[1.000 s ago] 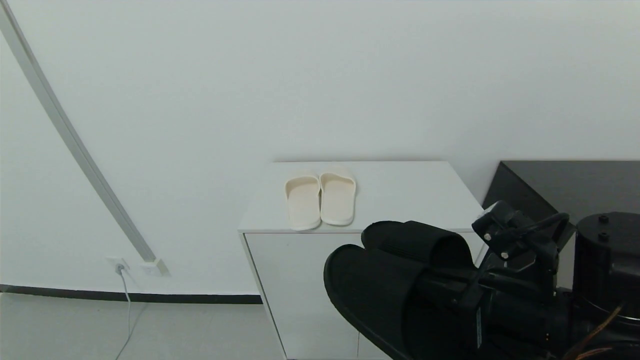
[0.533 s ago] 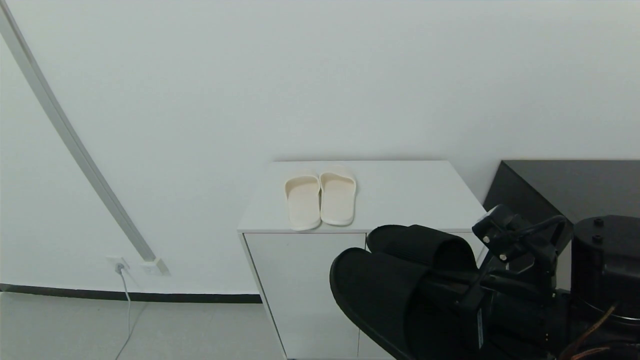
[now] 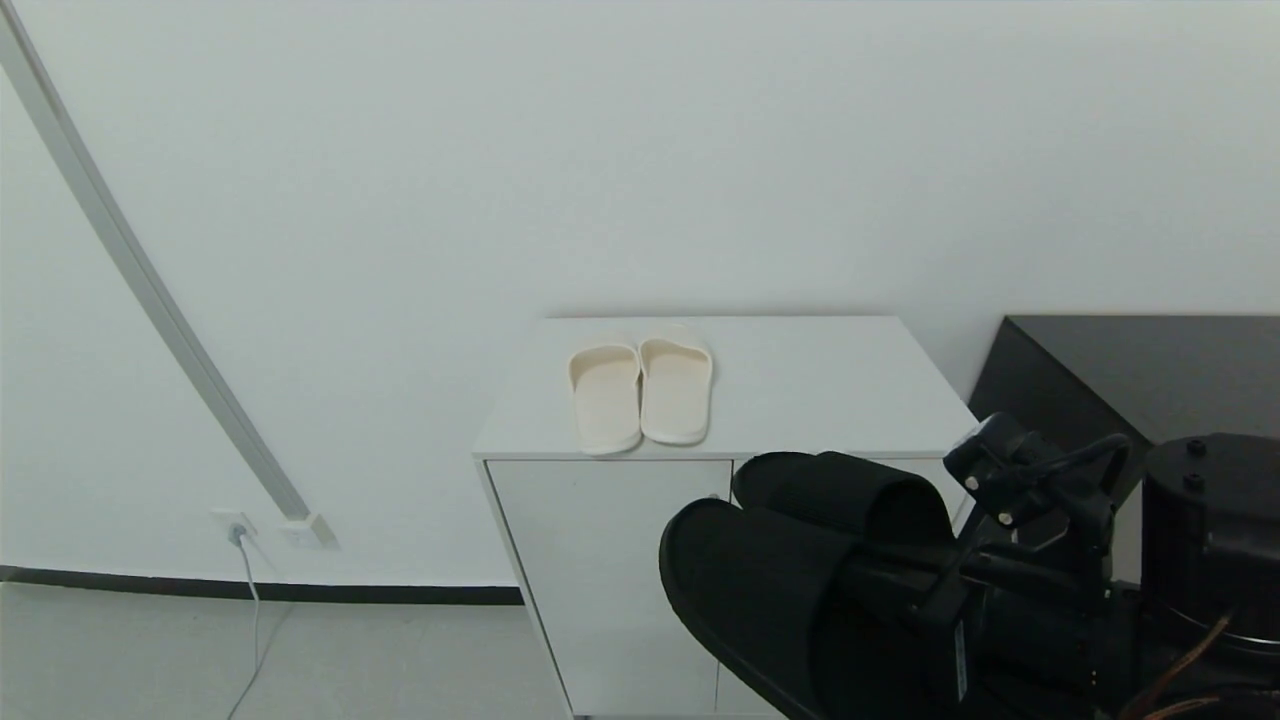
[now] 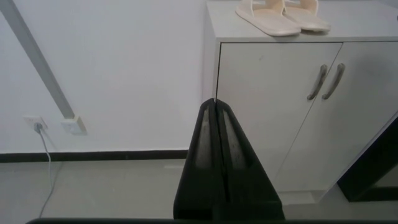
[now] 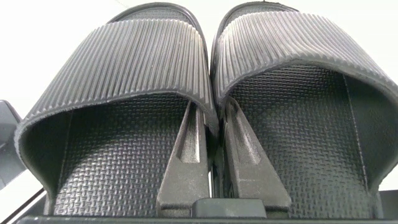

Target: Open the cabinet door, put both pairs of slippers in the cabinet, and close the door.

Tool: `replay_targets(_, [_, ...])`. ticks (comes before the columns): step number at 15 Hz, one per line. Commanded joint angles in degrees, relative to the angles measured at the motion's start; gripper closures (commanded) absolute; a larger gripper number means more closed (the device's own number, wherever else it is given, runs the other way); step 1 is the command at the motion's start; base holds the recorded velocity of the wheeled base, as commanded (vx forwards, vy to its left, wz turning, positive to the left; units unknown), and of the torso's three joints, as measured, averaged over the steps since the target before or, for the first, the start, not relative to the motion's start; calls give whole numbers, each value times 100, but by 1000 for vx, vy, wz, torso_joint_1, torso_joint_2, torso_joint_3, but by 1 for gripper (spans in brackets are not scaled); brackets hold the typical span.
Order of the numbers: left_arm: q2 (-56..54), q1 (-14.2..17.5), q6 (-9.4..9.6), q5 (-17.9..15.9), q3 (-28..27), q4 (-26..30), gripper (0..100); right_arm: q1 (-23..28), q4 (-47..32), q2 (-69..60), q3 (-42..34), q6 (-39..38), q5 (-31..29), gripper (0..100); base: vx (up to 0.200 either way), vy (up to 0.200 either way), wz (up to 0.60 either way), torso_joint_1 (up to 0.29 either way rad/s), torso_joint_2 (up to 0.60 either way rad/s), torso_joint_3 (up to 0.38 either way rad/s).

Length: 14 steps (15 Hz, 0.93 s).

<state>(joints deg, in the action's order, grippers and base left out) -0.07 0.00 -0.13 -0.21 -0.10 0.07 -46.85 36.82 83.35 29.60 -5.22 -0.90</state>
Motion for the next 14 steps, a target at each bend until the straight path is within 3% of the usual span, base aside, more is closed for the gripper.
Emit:
replay_targets(1, [7, 0, -4, 3, 1, 1, 100, -17, 1, 32, -16, 3, 2, 100, 0, 0, 0, -149, 369, 203])
replay_targets(10, [7, 0, -13, 3, 1, 1, 100, -35, 1, 24, -42, 38, 2, 100, 0, 0, 0, -201, 480, 271])
replay_targets(11, [7, 0, -13, 3, 1, 1, 0, -44, 1, 15, -42, 47, 11, 100, 0, 0, 0, -222, 549, 330])
replay_targets(14, [7, 0, -4, 3, 1, 1, 0, -44, 10, -11, -121, 179, 11, 100, 0, 0, 0, -220, 541, 313])
